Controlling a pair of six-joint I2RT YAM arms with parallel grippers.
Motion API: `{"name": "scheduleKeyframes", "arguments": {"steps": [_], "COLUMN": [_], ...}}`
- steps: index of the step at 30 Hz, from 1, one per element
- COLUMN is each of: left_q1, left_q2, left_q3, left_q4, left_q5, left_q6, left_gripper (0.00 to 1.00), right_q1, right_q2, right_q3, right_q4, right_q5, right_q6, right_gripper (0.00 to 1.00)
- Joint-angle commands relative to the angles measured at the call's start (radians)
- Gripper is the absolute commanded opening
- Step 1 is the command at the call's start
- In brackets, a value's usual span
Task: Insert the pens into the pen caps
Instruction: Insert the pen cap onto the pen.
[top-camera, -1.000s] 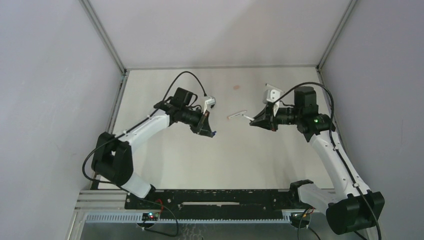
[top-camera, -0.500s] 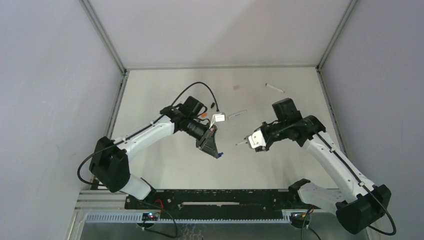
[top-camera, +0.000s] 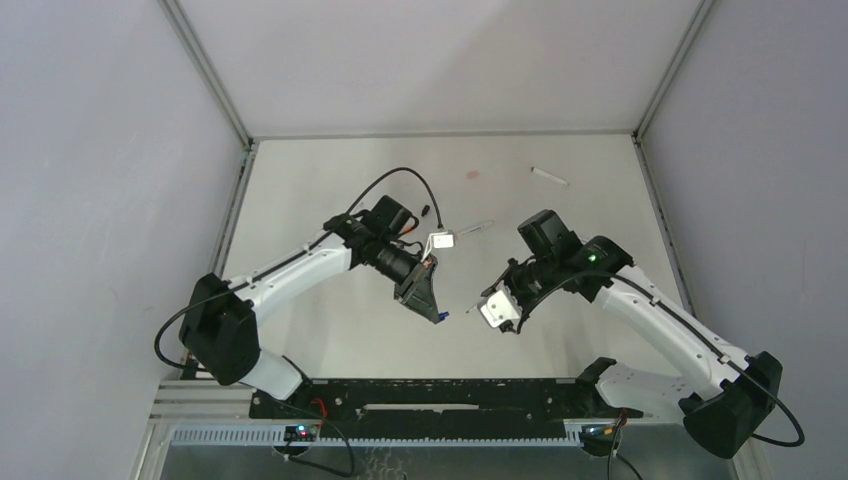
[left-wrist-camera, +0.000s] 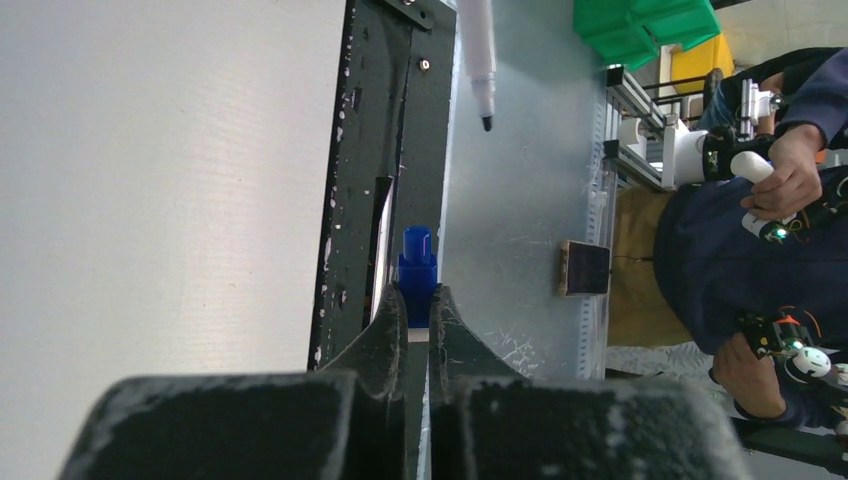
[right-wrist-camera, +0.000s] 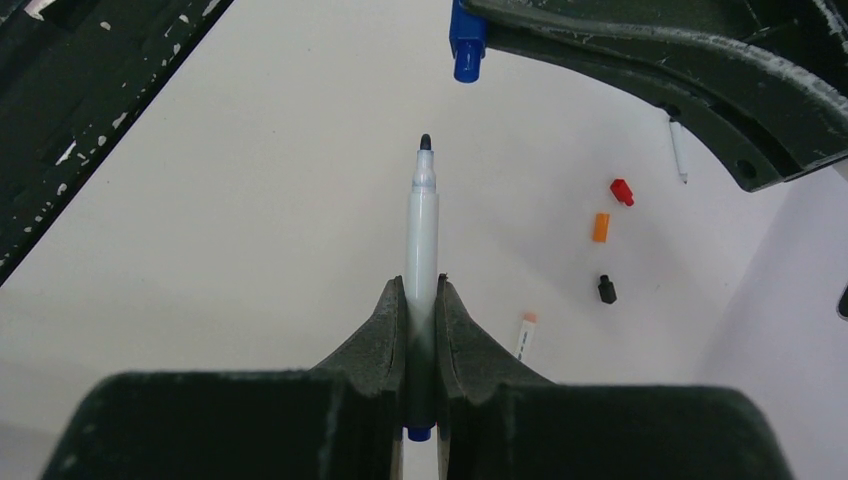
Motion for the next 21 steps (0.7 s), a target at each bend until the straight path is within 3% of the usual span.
{"name": "scheduleKeyframes", "arguments": {"steps": [1,21], "left_q1": [-0.014,-0.038], "left_q2": [-0.009,0.021], "left_q3": [0.057,0.06], "left_q4": [0.011,0.083], "left_q5": [0.048,0.063], "left_q6": [-0.007,-0.07], "left_gripper": [0.0,0.0], "right_q1": [0.026,0.103], "right_q2": [0.007,0.024], "right_q3": [0.019,-0.008], "right_q4": [0.036,0.114], "right_q5": [0.043,0.109], "right_q6": [0.038,0.125], "right_gripper": [0.0,0.0]}}
